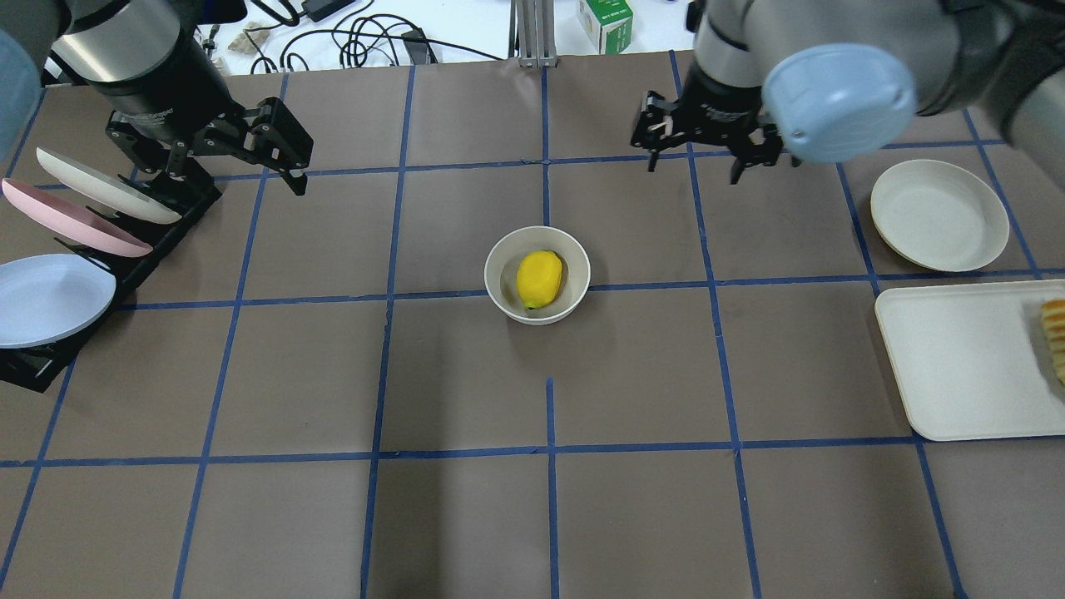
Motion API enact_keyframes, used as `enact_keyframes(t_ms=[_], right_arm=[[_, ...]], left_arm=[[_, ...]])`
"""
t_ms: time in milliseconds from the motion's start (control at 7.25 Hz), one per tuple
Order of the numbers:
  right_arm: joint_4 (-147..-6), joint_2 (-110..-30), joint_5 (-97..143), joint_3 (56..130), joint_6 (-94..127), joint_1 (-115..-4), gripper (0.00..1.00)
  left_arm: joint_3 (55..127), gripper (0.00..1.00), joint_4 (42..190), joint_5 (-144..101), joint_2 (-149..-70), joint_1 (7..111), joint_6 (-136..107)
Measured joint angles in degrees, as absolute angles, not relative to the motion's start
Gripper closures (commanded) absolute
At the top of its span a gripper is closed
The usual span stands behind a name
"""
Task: Place bowl and put lemon in it
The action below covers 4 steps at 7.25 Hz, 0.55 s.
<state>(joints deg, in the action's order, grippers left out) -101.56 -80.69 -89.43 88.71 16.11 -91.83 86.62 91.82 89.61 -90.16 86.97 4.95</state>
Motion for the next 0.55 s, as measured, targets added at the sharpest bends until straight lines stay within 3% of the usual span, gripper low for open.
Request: enact_keyframes(t_ms=[552], right_arm=[[-91.95, -88.94, -90.16, 89.22, 11.56, -85.43, 0.00]], left_arm=[[84.53, 0.00, 92.00, 89.80, -91.51, 87.00, 4.92]])
